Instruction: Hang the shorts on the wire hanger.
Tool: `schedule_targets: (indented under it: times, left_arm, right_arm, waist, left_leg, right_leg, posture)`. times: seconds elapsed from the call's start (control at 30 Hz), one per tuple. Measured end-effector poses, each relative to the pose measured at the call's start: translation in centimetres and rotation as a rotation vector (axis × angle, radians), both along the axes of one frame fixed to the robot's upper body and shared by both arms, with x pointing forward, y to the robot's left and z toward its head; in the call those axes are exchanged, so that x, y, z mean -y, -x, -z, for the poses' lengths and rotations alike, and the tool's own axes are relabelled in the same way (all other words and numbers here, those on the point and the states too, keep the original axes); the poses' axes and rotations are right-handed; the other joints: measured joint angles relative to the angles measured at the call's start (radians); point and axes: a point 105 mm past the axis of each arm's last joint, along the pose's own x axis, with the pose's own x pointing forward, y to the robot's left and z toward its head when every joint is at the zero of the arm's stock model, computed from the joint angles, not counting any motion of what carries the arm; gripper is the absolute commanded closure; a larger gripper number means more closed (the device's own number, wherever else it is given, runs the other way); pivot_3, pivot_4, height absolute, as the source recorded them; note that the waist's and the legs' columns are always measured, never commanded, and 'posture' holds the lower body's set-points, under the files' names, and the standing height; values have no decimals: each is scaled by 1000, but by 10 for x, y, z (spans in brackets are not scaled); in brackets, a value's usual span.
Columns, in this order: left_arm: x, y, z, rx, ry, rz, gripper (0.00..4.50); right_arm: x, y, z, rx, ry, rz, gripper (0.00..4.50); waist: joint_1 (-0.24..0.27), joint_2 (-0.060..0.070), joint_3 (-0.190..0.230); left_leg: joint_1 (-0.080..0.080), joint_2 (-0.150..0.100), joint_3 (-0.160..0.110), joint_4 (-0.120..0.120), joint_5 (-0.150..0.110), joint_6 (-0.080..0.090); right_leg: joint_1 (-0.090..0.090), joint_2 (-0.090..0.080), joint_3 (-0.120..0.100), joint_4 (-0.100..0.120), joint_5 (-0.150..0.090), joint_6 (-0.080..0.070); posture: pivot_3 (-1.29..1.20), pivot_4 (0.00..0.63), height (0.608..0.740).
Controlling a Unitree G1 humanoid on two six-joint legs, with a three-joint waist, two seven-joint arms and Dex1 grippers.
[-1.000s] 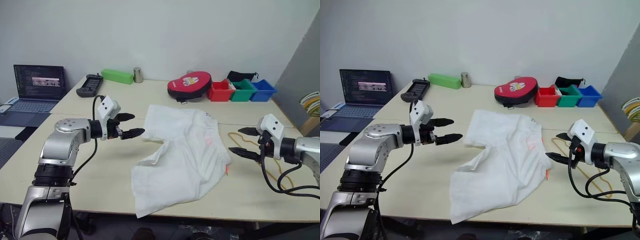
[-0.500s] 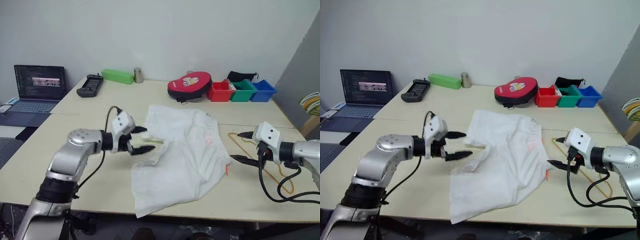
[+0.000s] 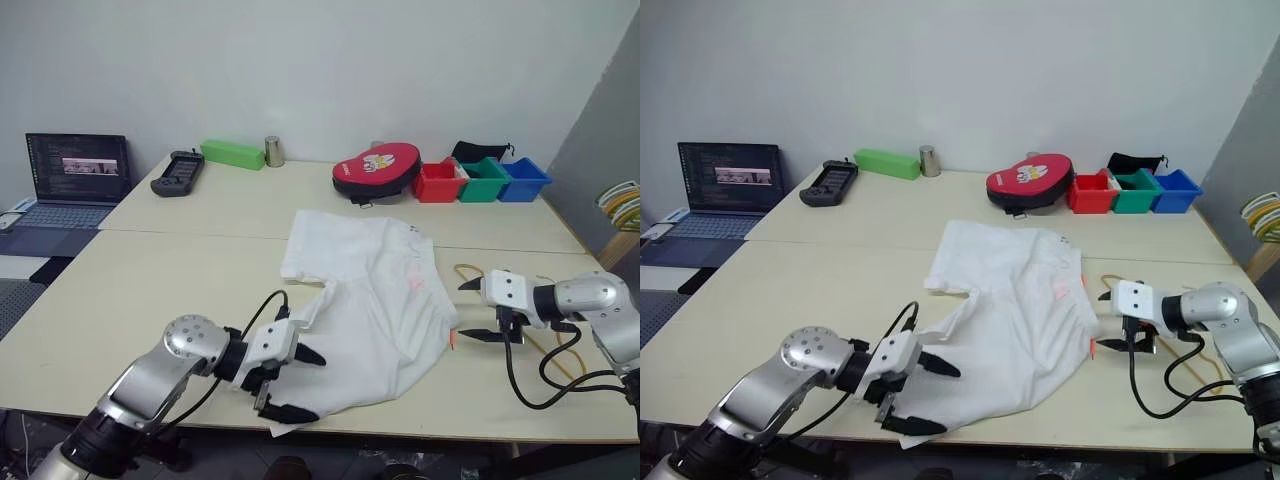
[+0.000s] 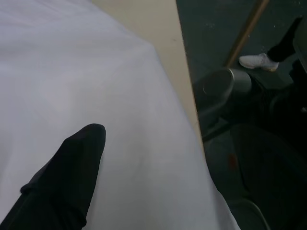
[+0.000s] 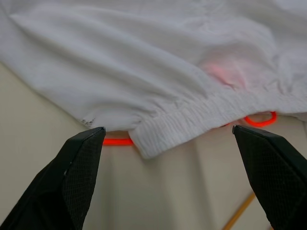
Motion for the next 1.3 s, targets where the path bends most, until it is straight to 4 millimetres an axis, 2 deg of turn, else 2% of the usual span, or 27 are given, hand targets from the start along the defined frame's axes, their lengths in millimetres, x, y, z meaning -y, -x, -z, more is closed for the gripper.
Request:
schedule_targets:
  times: [0.1, 0.3, 0.4, 0.43, 0.5, 0.53, 0.67, 0.87, 1.03, 1.13, 1.3]
  left_arm:
    - [1, 10, 14, 12, -8, 29, 52]
    - [-1, 5, 29, 132, -44, 42, 52]
    - [-2, 3, 35, 169, -50, 38, 52]
    - [-2, 2, 36, 171, -49, 35, 17]
    - [-3, -1, 36, 174, -50, 22, 394]
    - [-4, -2, 36, 175, -51, 18, 458]
    - [-5, -5, 36, 148, -42, 7, 1240]
    - [-13, -22, 33, 158, -54, -48, 2677]
    - [-20, -33, 30, 175, -65, -94, 3788]
    - [-23, -42, 26, 195, -69, -116, 4464]
    - [-40, -57, 12, 231, -102, -175, 4464]
  right_arm:
    - [-4, -7, 10, -6, 50, -66, 0]
    - [-8, -23, 12, 32, 104, -136, 0]
    - [-10, -23, 20, 21, 128, -172, 0]
    - [-11, -23, 22, 18, 131, -182, 183]
    - [-11, -23, 23, 12, 131, -192, 482]
    - [-11, -23, 23, 10, 131, -194, 753]
    - [-11, -23, 24, 0, 128, -196, 1576]
    - [-10, -24, 27, 0, 124, -184, 3240]
    - [-5, -26, 30, 7, 136, -159, 4447]
    - [-5, -27, 28, 13, 131, -148, 4500]
    - [-9, -12, 19, -26, 86, -146, 4500]
  waist:
    - [0, 1, 1]
    - [2, 2, 0]
    - [5, 3, 1]
    - [6, 4, 0]
    - [7, 5, 0]
    - [6, 5, 0]
    - [5, 6, -1]
    - [4, 7, -1]
    - [5, 7, -1]
    - [5, 7, -1]
    - [9, 7, -1]
  left_leg:
    - [1, 0, 2, 0, 0, 0]
    - [2, 0, 2, 0, 0, 0]
    - [2, 0, 2, 0, 0, 0]
    - [1, 0, 2, 0, 0, 0]
    - [2, 0, 2, 0, 0, 0]
    - [2, 0, 2, 0, 0, 0]
    - [2, 0, 2, 0, 0, 0]
    - [2, 0, 1, 0, 0, 0]
    - [2, 0, 1, 0, 0, 0]
    - [2, -1, 1, 0, 0, 0]
    - [1, -1, -3, 0, 0, 0]
  right_leg:
    - [0, -1, 1, 0, -1, -1]
    - [0, -2, 0, 1, -1, -2]
    - [0, -2, -1, 1, -1, -2]
    - [0, -2, -1, 1, -1, -2]
    - [0, -3, -1, 2, -1, -2]
    - [0, -3, -1, 2, -1, -2]
    - [0, -3, -1, 3, -1, -2]
    - [0, -2, -2, 4, -1, -2]
    - [0, -2, -2, 5, -1, -2]
    - [0, -3, -2, 5, -1, -2]
    - [0, -3, -5, 7, -3, -3]
  posture:
    - [296, 0, 740]
    - [310, 0, 740]
    - [315, 0, 740]
    - [315, 0, 740]
    - [317, 0, 740]
    - [317, 0, 740]
    - [318, 0, 740]
    - [322, 0, 740]
    - [327, 0, 740]
    - [333, 0, 740]
    - [355, 0, 740]
